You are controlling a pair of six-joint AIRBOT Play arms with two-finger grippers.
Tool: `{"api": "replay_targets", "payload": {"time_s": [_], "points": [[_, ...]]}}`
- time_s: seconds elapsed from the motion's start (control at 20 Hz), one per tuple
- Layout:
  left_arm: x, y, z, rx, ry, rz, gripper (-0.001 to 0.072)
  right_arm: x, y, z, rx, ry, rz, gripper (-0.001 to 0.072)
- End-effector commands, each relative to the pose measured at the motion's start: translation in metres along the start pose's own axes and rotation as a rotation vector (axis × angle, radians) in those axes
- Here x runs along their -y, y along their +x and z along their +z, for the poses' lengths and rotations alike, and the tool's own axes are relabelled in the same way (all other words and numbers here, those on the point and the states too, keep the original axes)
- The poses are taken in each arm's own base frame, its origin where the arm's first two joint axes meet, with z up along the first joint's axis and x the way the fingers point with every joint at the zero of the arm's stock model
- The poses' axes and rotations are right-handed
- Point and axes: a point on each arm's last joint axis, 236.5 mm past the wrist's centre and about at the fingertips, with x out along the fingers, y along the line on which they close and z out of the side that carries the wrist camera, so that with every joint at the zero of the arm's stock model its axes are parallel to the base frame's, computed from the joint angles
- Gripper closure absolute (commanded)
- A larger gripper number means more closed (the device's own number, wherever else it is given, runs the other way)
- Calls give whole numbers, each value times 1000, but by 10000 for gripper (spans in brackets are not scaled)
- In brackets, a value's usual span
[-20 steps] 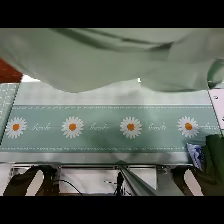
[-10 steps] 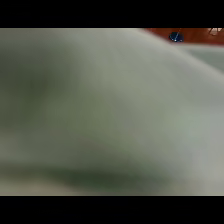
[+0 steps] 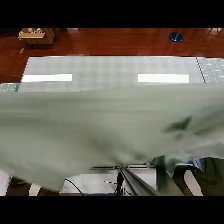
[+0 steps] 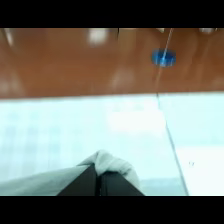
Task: Fold the shirts.
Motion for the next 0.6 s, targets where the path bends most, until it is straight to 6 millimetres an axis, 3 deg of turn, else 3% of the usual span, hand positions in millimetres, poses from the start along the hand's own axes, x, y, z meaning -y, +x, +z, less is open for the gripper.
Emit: {"api": "replay_targets", "payload": {"time_s": [0.0,0.15,0.25,0.55], "points": [[-33,77,-53,-274,-92,-28,691,4,91,-51,-348,29,81,686],[-46,160,-55,-267,-208,-125,691,-5,182,-66,-489,101,200,686],[-55,203,-67,-331,-283,-167,691,-7,228,-73,-549,146,248,685],[-77,328,-109,-514,-377,-217,690,-21,346,-103,-630,162,296,686]]}}
